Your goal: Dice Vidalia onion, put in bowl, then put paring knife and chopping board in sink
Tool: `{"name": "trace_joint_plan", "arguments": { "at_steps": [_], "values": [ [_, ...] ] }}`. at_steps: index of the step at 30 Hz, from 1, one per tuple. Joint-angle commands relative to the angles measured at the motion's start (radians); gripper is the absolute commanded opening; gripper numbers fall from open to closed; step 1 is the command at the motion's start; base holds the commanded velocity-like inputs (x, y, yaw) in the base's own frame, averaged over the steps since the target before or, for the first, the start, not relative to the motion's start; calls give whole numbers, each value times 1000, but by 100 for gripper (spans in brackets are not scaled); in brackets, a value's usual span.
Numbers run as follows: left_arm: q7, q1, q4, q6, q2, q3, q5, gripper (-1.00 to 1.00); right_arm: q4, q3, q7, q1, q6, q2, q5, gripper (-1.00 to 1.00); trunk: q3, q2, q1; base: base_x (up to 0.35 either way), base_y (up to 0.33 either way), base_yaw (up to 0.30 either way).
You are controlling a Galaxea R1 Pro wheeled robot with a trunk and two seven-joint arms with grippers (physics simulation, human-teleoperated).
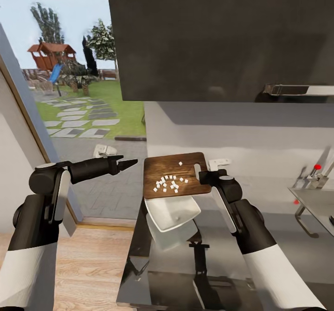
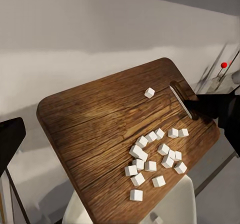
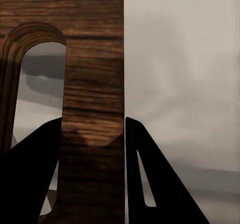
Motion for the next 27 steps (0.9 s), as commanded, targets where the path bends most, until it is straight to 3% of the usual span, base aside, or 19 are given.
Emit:
{"name": "trace_joint_plan", "arguments": {
  "at_steps": [1,27],
  "values": [
    [-2,-1,0,8,0,1,2,100,-1,0,-10,-1,3,0,-11,-100,-2,-1,0,0,0,0],
    [-2,-1,0,8,0,1,2,100,2,-12,-10,10,-61,-6,-9,-100,-2,-1,0,0,0,0]
  ]
}}
